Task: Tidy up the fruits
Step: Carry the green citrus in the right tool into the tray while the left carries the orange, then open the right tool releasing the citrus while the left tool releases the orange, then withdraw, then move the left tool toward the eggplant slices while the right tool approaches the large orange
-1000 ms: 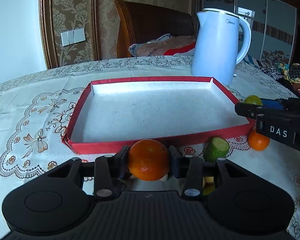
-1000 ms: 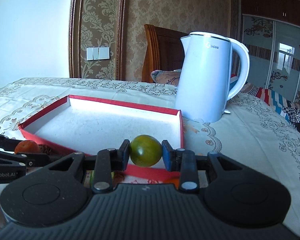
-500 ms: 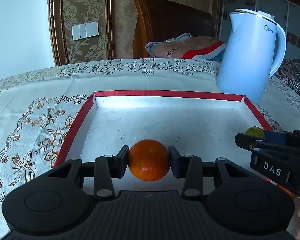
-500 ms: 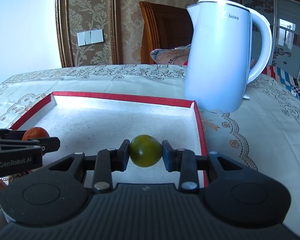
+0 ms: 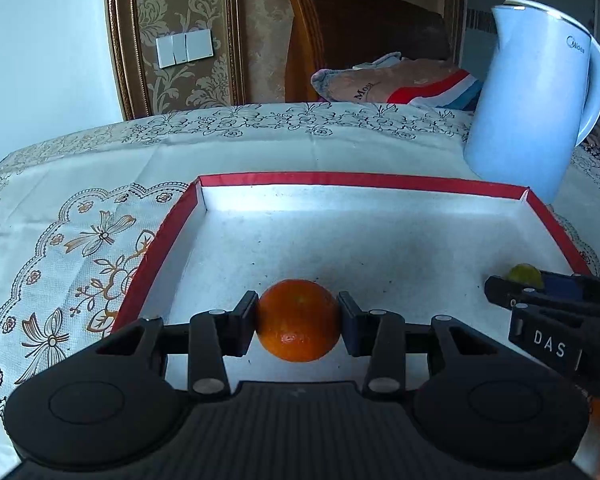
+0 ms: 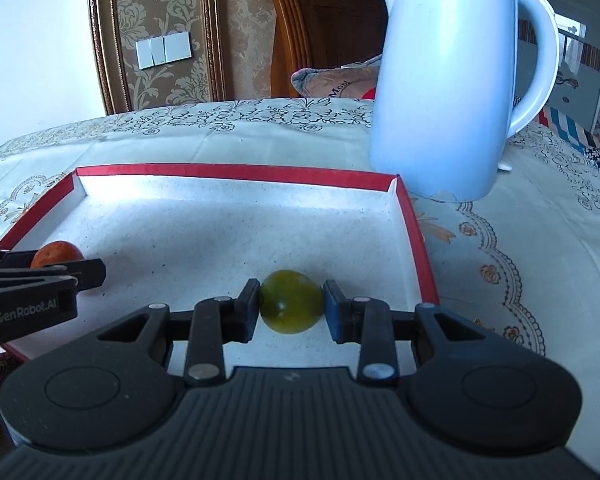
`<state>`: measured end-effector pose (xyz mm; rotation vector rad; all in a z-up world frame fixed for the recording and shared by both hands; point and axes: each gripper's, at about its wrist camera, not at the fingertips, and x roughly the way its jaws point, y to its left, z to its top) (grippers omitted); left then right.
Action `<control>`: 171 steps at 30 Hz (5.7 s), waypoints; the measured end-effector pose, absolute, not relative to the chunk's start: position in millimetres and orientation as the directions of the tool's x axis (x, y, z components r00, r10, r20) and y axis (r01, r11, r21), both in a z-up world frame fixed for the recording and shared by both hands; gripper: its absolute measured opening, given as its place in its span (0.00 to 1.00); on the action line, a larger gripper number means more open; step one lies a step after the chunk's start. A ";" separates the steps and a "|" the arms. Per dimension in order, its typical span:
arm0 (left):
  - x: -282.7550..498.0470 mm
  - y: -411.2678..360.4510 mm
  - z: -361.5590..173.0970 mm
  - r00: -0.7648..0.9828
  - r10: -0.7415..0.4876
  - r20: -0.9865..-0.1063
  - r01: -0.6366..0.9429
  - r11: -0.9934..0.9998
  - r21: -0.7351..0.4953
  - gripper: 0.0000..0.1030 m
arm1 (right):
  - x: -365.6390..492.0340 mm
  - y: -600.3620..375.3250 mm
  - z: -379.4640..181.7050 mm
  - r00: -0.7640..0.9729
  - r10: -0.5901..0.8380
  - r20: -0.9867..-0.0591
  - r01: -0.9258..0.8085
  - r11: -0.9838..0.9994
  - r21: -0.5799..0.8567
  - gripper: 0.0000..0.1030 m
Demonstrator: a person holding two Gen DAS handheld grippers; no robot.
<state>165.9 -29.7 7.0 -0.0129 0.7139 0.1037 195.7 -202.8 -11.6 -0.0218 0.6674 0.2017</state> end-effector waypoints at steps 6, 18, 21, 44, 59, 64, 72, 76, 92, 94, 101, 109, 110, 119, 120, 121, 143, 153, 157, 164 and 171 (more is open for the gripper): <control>167.4 -27.9 4.3 0.738 0.093 -0.668 -0.112 0.994 0.014 0.41 | 195.2 -200.5 -13.1 0.776 0.172 -0.607 -0.190 0.981 0.035 0.32; 156.0 -37.7 4.9 0.788 0.125 -0.602 -0.119 0.992 0.050 0.67 | 189.3 -206.0 -16.9 0.788 0.154 -0.596 -0.160 0.986 0.043 0.67; 150.9 -43.5 5.2 0.805 0.160 -0.572 -0.125 0.987 0.100 0.69 | 185.4 -204.1 -18.3 0.796 0.139 -0.589 -0.158 0.987 0.019 0.80; 72.3 -11.2 23.2 0.897 0.152 -0.414 -0.173 0.985 -0.012 0.77 | 176.7 -196.6 -23.8 0.787 0.179 -0.590 -0.223 0.975 -0.002 1.00; 36.3 17.6 12.6 0.881 0.114 -0.460 -0.165 0.984 -0.072 0.79 | 140.0 -211.1 -14.5 0.827 0.243 -0.506 -0.254 0.966 0.049 1.00; 39.3 15.8 9.0 0.867 0.107 -0.488 -0.154 0.986 -0.057 0.79 | 130.6 -212.7 -13.1 0.833 0.243 -0.497 -0.254 0.966 0.048 1.00; 38.2 13.1 6.7 0.863 0.121 -0.490 -0.157 0.987 -0.032 0.79 | 118.7 -225.9 -12.3 0.834 0.258 -0.487 -0.238 0.966 0.104 1.00; 37.4 11.9 5.4 0.859 0.124 -0.497 -0.157 0.987 -0.023 0.79 | 110.2 -225.6 -11.0 0.842 0.255 -0.475 -0.246 0.966 0.081 1.00; 25.8 8.5 -0.3 0.852 0.119 -0.511 -0.131 0.991 0.013 0.79 | 93.8 -223.9 -7.5 0.851 0.245 -0.465 -0.261 0.965 0.032 1.00; 22.5 9.1 -0.7 0.853 0.119 -0.508 -0.129 0.992 0.015 0.79 | 93.4 -224.5 -7.5 0.851 0.245 -0.465 -0.258 0.965 0.036 1.00; 19.5 11.5 -0.6 0.854 0.106 -0.510 -0.121 0.993 0.003 0.80 | 87.0 -235.2 -7.9 0.838 0.266 -0.477 -0.256 0.963 0.087 1.00; 9.4 6.8 -2.9 0.857 0.077 -0.509 -0.077 0.997 0.021 0.82 | 65.9 -243.9 -8.7 0.861 0.249 -0.443 -0.240 0.968 0.076 1.00; 8.6 5.2 -3.3 0.858 0.080 -0.508 -0.075 0.997 0.031 0.82 | 63.8 -246.2 -8.8 0.863 0.252 -0.439 -0.240 0.967 0.084 1.00; 13.7 -1.8 -10.0 0.830 0.084 -0.552 -0.048 0.996 0.080 0.83 | 61.9 -285.6 -13.4 0.878 0.235 -0.416 -0.132 0.956 0.262 1.00; 15.1 -1.6 -11.6 0.820 0.090 -0.565 -0.051 0.995 0.084 0.83 | 61.9 -285.7 -13.6 0.878 0.237 -0.416 -0.133 0.956 0.263 1.00; 16.9 -0.3 -12.5 0.811 0.102 -0.576 -0.064 0.994 0.086 0.83 | 61.8 -284.9 -13.8 0.878 0.238 -0.415 -0.137 0.956 0.258 1.00; 26.1 12.5 -16.3 0.769 0.137 -0.625 -0.148 0.988 0.034 0.88 | 58.7 -323.7 -27.8 0.831 0.164 -0.532 0.016 0.948 0.317 1.00; 25.9 13.5 -16.4 0.768 0.136 -0.626 -0.150 0.988 0.030 0.89 | 71.9 -290.1 -27.4 0.790 0.084 -0.607 -0.018 0.993 0.114 1.00; 25.8 13.4 -16.4 0.768 0.136 -0.626 -0.150 0.988 0.030 0.89 | 75.8 -281.1 -26.0 0.786 0.069 -0.614 -0.034 0.997 0.068 1.00; 25.9 13.6 -16.4 0.768 0.135 -0.626 -0.150 0.988 0.030 0.89 | 80.5 -280.6 -25.7 0.785 0.072 -0.615 -0.037 0.997 0.070 1.00; 25.8 13.6 -16.4 0.768 0.135 -0.626 -0.150 0.988 0.030 0.90 | 81.3 -277.6 -25.0 0.788 0.085 -0.610 -0.061 0.996 0.061 1.00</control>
